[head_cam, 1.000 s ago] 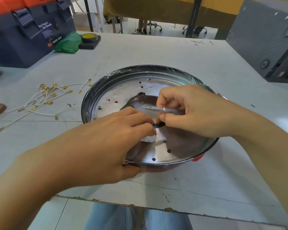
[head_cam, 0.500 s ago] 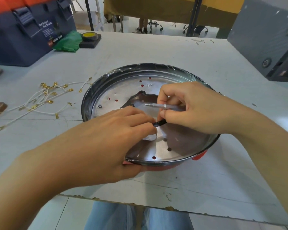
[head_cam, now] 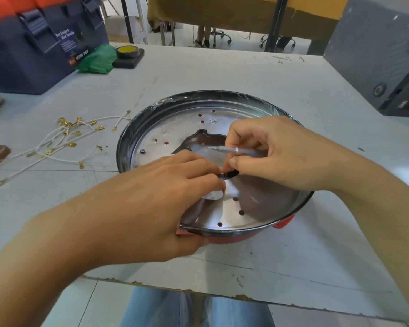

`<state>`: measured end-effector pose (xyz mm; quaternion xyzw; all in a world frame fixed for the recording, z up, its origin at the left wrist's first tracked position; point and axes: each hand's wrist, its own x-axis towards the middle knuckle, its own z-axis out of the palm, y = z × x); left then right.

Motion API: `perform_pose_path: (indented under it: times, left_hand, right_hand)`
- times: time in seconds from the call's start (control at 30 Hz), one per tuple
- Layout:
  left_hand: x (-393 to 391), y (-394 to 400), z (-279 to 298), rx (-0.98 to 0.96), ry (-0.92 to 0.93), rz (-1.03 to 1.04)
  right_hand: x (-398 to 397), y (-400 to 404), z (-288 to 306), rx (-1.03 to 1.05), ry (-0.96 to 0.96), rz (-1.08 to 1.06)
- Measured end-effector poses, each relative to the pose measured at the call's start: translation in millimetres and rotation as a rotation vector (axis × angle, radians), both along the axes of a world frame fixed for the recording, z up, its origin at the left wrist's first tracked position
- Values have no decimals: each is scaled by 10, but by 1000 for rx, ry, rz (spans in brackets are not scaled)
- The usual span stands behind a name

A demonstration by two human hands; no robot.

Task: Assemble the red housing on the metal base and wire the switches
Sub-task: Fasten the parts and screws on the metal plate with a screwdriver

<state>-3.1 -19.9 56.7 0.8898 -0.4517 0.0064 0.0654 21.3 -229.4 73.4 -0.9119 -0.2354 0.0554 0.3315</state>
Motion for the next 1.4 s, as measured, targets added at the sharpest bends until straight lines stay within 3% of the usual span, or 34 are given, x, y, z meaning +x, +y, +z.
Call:
perform_pose_path:
  times: [0.2,0.37,0.57,0.77,0.97,1.13,1.27,1.4]
  left_hand:
    - [28,44,47,-84,121,3]
    - [84,-18,175,-514,214,61]
    - [92,-153,227,-945,845,258]
    - [133,-128,249,-1151,1072,374]
    - [163,-107,253,-1158,1079,398]
    - [169,-77,247,-1085,934,413]
    - [173,-26,240,-918,780,384]
    - [167,12,224,-656,680,325]
  right_hand:
    - [-29,-35,93,208,-24,-15]
    - [-54,-30,164,387,13,58]
    - [-61,99,142,494,-9,71]
    - [-65,103,96,506,-16,21]
    - [-70,109,93,499,-32,7]
    - [-64,93,83,397,-44,15]
    - [-26,2,124,290,45,1]
    - [39,-2,80,10,50,-67]
